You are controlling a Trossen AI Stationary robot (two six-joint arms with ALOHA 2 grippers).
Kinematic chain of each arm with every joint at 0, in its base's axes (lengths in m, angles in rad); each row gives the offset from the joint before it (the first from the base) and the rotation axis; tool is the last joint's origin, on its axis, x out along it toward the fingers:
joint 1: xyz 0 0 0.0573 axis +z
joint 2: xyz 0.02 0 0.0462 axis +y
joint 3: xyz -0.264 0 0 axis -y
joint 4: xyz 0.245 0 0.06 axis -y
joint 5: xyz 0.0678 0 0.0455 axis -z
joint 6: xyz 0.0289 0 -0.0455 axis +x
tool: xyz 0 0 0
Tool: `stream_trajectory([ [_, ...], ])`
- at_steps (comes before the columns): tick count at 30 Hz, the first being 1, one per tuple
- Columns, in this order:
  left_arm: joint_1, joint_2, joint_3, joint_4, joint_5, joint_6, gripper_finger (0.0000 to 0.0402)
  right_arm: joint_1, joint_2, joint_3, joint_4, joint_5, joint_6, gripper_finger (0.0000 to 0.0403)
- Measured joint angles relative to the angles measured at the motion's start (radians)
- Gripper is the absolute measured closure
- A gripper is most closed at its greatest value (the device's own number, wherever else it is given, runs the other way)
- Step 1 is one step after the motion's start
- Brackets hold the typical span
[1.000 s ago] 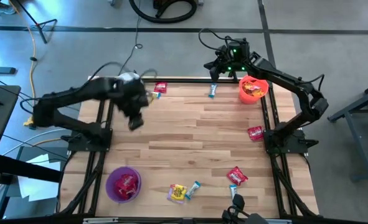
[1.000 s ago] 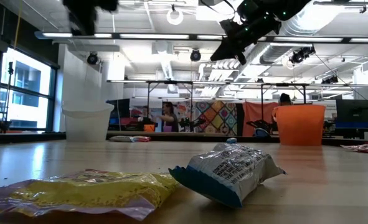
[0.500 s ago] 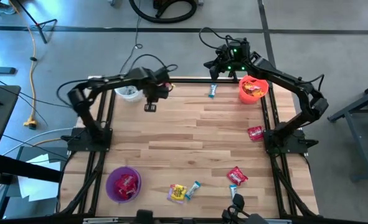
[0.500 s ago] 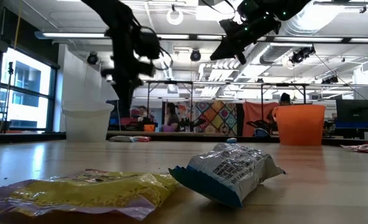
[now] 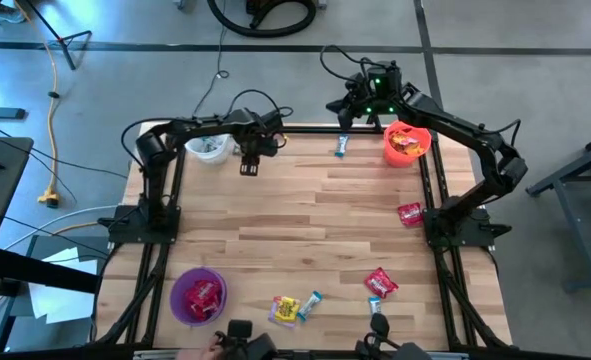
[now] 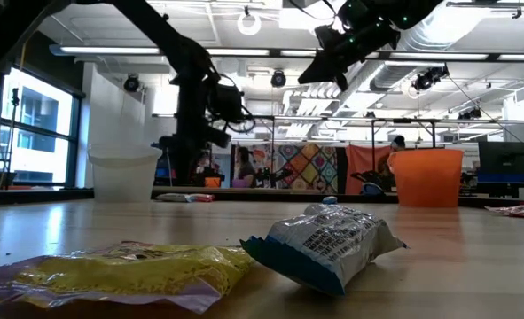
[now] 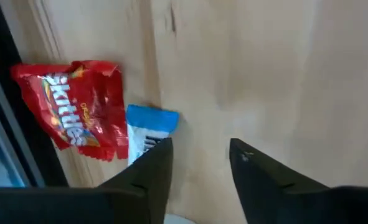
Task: Sort candy
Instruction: Put the white candy into the white bucket
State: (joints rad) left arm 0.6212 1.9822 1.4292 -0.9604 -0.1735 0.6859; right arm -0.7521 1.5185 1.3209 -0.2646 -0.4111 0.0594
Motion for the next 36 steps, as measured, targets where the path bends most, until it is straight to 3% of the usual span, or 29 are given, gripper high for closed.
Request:
stream_trajectory([
  [8,0.025,0.075,0.0,0.108,-0.083,0.003,0.0239,0.0,0.0,0.0,-0.001,-0.008,-0.023,0.0402],
  [13,0.028,0.113,0.005,0.071,-0.057,-0.003,0.0246,0.0,0.0,0.0,-0.001,-0.008,-0.016,0.0402],
  [18,0.018,0.124,0.005,0.066,-0.054,-0.001,0.0284,0.0,0.0,0.0,-0.001,-0.008,-0.015,0.0402],
  [25,0.011,0.093,-0.002,0.069,-0.032,-0.004,0.039,0.0,0.0,0.0,-0.001,-0.008,-0.015,0.0402],
  [36,-0.004,-0.083,-0.004,0.075,0.094,-0.16,0.0401,0.0,0.0,0.0,-0.001,-0.008,-0.015,0.0402],
])
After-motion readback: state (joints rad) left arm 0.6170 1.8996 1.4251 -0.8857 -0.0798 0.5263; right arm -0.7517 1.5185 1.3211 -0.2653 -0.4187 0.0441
